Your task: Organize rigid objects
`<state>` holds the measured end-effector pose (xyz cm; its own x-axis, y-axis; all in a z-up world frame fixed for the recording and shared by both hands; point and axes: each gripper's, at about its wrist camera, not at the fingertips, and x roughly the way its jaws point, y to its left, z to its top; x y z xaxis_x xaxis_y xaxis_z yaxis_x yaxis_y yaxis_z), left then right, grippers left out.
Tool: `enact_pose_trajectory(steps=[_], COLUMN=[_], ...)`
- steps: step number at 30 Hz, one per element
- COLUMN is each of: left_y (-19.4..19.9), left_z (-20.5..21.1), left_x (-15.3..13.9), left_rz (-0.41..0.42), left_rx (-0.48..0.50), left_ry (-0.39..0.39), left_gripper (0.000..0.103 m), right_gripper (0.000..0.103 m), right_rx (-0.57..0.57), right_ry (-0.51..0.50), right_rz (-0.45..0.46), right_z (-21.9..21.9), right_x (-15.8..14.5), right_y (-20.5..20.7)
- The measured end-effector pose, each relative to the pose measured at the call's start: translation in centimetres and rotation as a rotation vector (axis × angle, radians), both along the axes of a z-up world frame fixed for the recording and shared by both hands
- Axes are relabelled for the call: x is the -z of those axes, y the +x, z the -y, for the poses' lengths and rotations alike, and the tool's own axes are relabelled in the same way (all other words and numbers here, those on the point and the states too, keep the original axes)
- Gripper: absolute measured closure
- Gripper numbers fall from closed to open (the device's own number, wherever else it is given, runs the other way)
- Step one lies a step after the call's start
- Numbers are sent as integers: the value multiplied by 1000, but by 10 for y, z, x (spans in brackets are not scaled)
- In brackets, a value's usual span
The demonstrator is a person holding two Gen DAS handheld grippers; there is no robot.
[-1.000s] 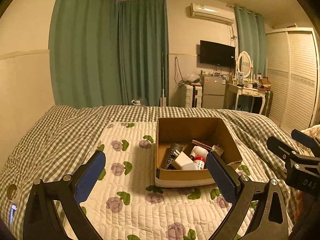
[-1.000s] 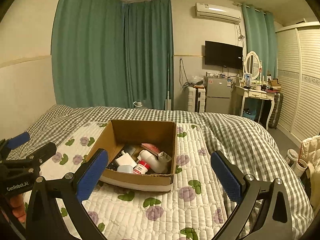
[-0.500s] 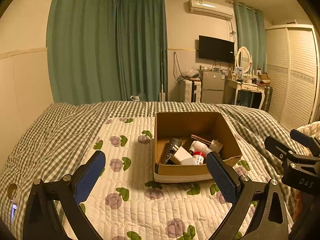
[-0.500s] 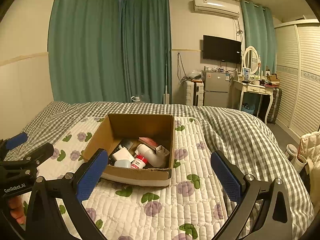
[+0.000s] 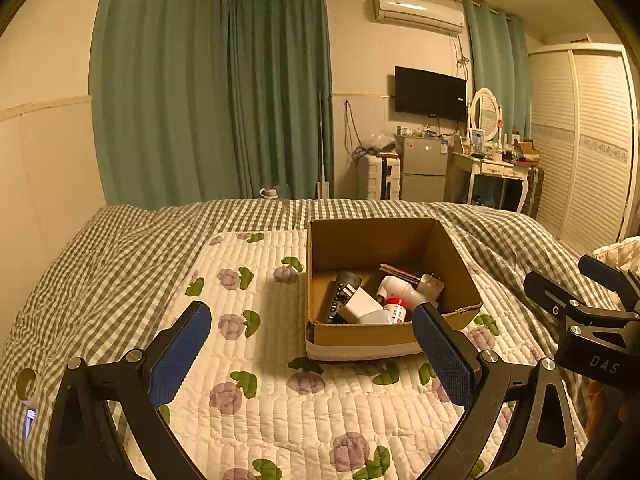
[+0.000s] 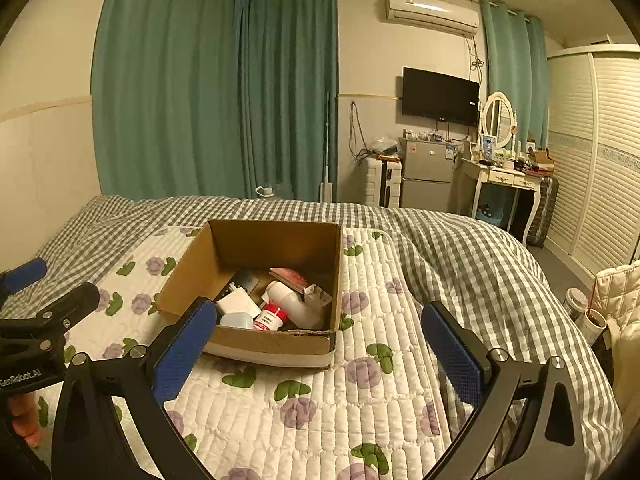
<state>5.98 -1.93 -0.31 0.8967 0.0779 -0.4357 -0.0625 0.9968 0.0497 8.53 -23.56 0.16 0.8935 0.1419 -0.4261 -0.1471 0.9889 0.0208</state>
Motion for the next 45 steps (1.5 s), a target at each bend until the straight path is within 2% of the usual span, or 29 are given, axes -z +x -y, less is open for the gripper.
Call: enact_pose_trajectory(steps=[10,45], left_y=[-1,2], left_z=[1,0], left_x=[1,7], left_rz=[5,-21], left_rx=[-8,6], left_ry=[25,10], left_gripper=[0,0], right_gripper=[0,0], right_rx=[9,25], right_ry=[-18,-33], right_rz=[-24,-31], right_z=[-2,1], right_x=[3,9], right_y=[3,4])
